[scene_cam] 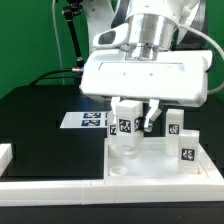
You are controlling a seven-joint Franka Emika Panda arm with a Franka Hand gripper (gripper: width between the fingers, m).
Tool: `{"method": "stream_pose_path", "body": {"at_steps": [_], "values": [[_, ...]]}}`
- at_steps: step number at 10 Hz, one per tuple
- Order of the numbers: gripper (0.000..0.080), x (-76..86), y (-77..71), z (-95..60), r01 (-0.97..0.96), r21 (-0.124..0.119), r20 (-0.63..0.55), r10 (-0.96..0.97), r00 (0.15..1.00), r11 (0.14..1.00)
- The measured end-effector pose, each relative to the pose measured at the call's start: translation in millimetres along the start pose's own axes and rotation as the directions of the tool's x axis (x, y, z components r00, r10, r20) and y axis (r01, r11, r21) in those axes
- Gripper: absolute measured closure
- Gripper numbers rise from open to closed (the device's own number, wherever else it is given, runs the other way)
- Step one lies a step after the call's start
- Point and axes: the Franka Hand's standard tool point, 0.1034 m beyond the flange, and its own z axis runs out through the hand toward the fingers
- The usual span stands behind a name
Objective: Assemble square table
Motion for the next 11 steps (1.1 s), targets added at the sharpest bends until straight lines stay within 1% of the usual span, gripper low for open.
{"method": "stream_pose_path", "body": {"at_steps": [1,3,5,6,8,11], "values": [[0.0512,-6.4,-0.7,3.1,-0.013,-0.003,0.000,0.013,1.000,1.000],[0.0512,-5.7,10.4,6.1,0.021,-0.020,0.003,-0.021,1.000,1.000],[0.0512,-8.8,22.5,7.6,0.063,-0.039,0.017,-0.063,0.998,0.997],[0.0512,-10.3,28.1,7.6,0.071,-0.043,0.014,-0.071,0.997,0.997],[0.0512,-18.1,28.6,11.3,0.084,-0.044,0.012,-0.084,0.996,0.995],[0.0512,-22.1,27.2,20.6,0.101,-0.054,0.010,-0.100,0.995,0.993]]}}
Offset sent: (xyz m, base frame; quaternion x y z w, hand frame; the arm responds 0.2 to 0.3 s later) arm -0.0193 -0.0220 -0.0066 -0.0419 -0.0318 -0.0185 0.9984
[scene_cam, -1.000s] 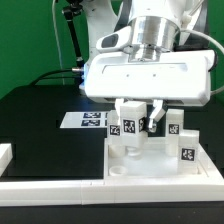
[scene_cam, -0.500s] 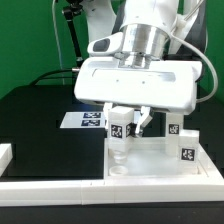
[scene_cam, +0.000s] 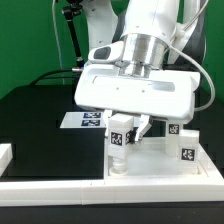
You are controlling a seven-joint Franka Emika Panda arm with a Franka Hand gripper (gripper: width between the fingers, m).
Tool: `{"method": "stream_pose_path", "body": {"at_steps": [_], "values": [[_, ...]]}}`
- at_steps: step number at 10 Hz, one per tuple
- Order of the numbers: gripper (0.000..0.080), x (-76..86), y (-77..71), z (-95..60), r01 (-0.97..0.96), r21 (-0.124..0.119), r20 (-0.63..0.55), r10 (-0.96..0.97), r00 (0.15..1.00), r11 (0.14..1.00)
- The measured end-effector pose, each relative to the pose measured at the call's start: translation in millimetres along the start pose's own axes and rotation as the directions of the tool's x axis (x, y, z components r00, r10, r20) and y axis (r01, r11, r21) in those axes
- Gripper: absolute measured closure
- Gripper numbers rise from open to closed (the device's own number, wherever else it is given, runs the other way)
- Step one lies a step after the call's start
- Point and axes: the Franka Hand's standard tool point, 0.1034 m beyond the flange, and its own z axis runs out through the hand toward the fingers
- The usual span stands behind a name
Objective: Assemble square table
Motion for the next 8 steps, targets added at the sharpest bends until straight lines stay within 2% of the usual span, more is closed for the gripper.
{"method": "stream_pose_path", "body": {"at_steps": [4,8], "values": [[0.0512,-2.6,2.0,9.0,0.023,-0.012,-0.009,-0.023,1.000,1.000],[0.0512,-0.1,1.5,11.3,-0.013,0.001,-0.079,0.013,0.997,1.000]]}}
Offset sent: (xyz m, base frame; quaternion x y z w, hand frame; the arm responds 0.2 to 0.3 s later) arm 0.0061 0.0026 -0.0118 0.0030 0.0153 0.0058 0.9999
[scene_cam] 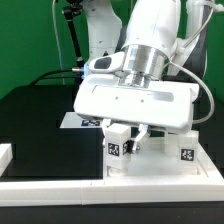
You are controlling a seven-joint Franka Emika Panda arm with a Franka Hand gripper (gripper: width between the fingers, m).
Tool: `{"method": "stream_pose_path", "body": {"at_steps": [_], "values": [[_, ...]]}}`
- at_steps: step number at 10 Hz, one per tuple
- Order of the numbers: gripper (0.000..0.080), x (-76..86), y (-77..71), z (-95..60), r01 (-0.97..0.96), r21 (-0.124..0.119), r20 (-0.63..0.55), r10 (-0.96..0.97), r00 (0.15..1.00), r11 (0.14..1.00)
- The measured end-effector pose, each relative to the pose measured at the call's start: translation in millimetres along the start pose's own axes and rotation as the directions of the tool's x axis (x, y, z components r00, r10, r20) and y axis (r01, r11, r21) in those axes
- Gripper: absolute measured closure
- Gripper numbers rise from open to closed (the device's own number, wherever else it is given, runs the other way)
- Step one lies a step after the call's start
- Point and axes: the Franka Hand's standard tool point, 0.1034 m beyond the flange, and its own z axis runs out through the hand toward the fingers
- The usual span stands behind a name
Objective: Assemble square table
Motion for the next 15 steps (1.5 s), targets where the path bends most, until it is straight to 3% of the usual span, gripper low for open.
{"method": "stream_pose_path", "body": {"at_steps": [3,5,13,15], "values": [[0.0461,1.8,1.5,-0.9,0.029,-0.002,0.002,-0.029,1.000,1.000],[0.0186,2.5,1.5,-1.1,0.040,-0.002,-0.001,-0.040,0.999,0.999],[0.0151,6.3,1.4,-2.3,0.084,0.001,-0.009,-0.084,0.996,0.996],[0.0151,41.6,12.4,-20.3,0.087,0.049,0.051,-0.090,0.995,0.995]]}}
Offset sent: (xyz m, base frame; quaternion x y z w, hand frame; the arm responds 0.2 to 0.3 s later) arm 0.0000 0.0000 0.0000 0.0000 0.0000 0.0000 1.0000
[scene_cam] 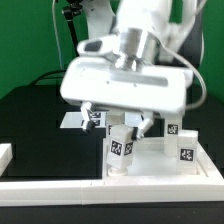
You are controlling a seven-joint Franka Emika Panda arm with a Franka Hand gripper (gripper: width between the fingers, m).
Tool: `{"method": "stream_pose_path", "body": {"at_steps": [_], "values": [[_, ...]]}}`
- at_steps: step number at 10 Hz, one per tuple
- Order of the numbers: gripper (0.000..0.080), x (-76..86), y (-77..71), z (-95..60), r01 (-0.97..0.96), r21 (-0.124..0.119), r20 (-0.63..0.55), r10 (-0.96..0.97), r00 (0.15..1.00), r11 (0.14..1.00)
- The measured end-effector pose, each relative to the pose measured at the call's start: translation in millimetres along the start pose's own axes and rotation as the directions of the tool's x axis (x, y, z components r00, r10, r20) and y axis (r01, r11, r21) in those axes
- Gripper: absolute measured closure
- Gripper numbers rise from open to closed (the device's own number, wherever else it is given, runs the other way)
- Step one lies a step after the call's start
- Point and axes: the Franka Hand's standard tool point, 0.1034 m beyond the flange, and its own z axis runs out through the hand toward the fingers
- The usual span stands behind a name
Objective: Assemble square table
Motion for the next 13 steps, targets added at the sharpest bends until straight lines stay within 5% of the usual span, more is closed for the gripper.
{"method": "stream_pose_path", "body": {"at_steps": [2,5,7,9,13], "values": [[0.0151,9.6,3.0,-0.8,-0.026,0.038,0.028,0.025,0.999,0.999],[0.0151,19.3,0.7,-1.8,-0.063,0.047,0.295,0.047,0.954,0.997],[0.0151,29.4,1.7,-0.3,-0.085,0.040,0.437,0.059,0.897,0.996],[0.0151,18.3,-2.2,5.2,-0.044,-0.007,0.491,0.042,0.870,0.999],[0.0151,4.9,-7.4,7.7,-0.106,-0.004,0.493,0.094,0.865,0.994]]}}
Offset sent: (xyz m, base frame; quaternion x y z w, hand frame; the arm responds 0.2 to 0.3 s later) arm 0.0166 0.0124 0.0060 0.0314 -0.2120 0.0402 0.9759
